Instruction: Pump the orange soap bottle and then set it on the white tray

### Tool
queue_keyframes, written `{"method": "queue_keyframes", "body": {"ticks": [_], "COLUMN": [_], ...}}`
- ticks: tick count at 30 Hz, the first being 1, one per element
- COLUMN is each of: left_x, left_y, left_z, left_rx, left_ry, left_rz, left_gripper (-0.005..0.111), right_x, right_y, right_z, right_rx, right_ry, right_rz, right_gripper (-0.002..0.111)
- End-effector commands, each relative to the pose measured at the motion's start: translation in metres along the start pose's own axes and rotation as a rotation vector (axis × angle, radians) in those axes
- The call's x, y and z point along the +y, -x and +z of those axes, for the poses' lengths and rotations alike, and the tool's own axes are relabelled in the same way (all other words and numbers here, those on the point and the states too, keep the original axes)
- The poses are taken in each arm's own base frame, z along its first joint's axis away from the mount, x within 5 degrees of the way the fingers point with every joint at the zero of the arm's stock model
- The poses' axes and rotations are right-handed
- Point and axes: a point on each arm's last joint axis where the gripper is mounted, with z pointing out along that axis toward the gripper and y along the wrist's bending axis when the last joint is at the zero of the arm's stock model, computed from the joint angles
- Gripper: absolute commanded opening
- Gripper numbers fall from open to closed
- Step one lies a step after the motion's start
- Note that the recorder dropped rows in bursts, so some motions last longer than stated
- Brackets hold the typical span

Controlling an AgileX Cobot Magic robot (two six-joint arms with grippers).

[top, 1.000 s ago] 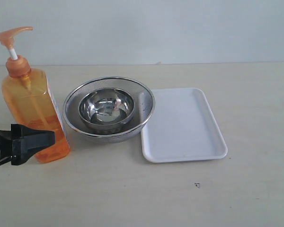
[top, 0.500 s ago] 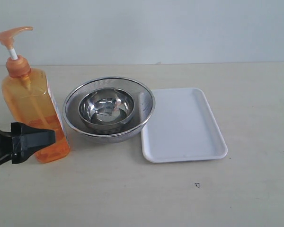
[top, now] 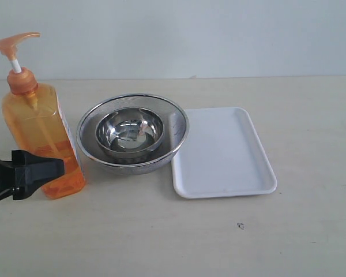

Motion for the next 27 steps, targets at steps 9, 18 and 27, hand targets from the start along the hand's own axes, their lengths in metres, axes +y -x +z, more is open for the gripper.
{"method": "queue_keyframes", "body": {"ticks": [9,18,27], "left_x": [-0.002,0.003,0.004], "left_y": [0.001,0.0,0.01], "left_z": [0.001,0.001,0.001], "left_rx": [-0.003,0.004,-0.024], "left_ry": [-0.013,0.035,0.068], "left_rz": [0.021,-0.031,-0.021], "left_gripper": [0.078,0.105,0.109], "right_x": [0.0,0.0,0.0], "right_y": [0.001,0.001,0.001], "right_z": [0.0,0.0,0.0], "right_rx": [-0.01,-0.01,-0.01], "right_ry": [-0.004,-0.004,-0.004], "right_rz": [-0.005,-0.005,-0.005], "right_gripper": [0.0,0.0,0.0]}}
